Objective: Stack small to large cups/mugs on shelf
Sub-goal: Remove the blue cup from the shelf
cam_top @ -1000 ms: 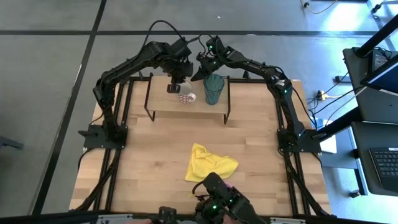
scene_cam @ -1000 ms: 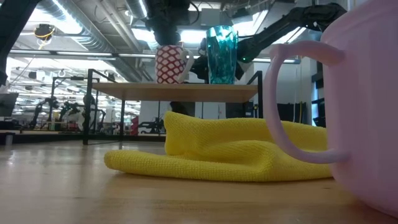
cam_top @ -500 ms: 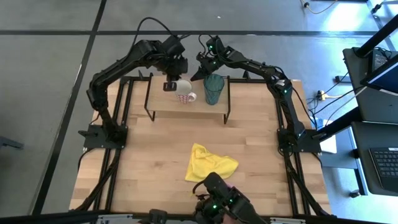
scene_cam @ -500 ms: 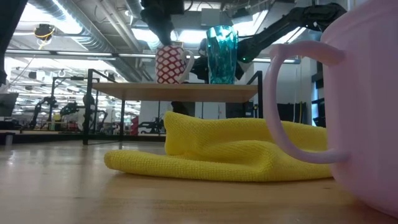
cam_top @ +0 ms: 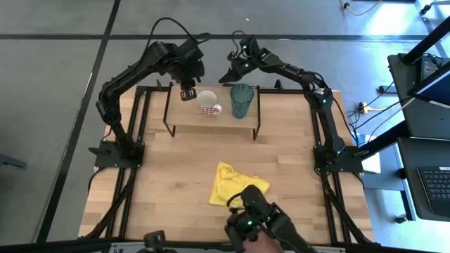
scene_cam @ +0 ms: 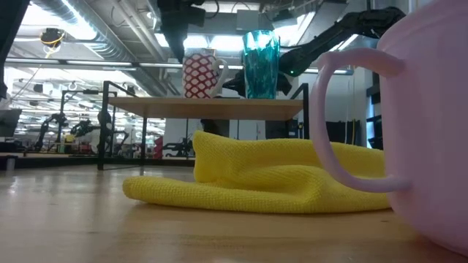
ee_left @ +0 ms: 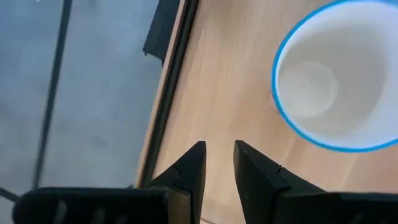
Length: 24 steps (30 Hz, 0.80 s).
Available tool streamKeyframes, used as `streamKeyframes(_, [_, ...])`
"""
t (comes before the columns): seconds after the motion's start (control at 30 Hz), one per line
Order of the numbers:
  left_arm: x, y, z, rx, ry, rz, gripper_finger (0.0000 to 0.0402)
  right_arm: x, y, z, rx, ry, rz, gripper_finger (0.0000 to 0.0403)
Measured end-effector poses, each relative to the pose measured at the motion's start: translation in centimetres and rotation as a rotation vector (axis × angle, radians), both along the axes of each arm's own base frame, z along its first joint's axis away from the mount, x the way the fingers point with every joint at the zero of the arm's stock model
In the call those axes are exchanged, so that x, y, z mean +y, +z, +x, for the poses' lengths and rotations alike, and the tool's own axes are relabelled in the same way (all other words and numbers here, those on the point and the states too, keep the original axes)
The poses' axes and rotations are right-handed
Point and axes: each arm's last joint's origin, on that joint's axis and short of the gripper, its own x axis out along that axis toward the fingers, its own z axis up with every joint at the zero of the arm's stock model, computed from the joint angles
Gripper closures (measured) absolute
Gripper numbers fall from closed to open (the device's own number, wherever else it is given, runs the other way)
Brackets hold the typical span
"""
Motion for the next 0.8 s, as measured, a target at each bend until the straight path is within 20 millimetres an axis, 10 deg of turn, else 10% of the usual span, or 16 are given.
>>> streamKeyframes(0.17, [0.0, 0.7, -0.9, -0.051, 0.115, -0.007, 0.0326, -1.6, 1.8, -1.2, -0.102, -0.045, -0.112, 0.0400])
streamKeyframes(0.43, [-1.2, 3.2, -2.3, -0.213, 0.237, 0.061, 0.0326, -1.5, 11.2, -4.1, -0.370, -0.080, -0.457, 0.0400])
streamKeyframes(0.63, [-2.1, 3.3, -4.0, -0.279, 0.363, 0.139, 0.0326, 1.5, 19.8, -6.6, -0.492, -0.078, -0.689, 0.0397])
streamKeyframes(0.8, [-3.1, 0.7, -5.4, -0.395, 0.423, 0.160, 0.0326, 6.4, 23.0, -8.0, -0.373, -0.106, -0.881, 0.0393])
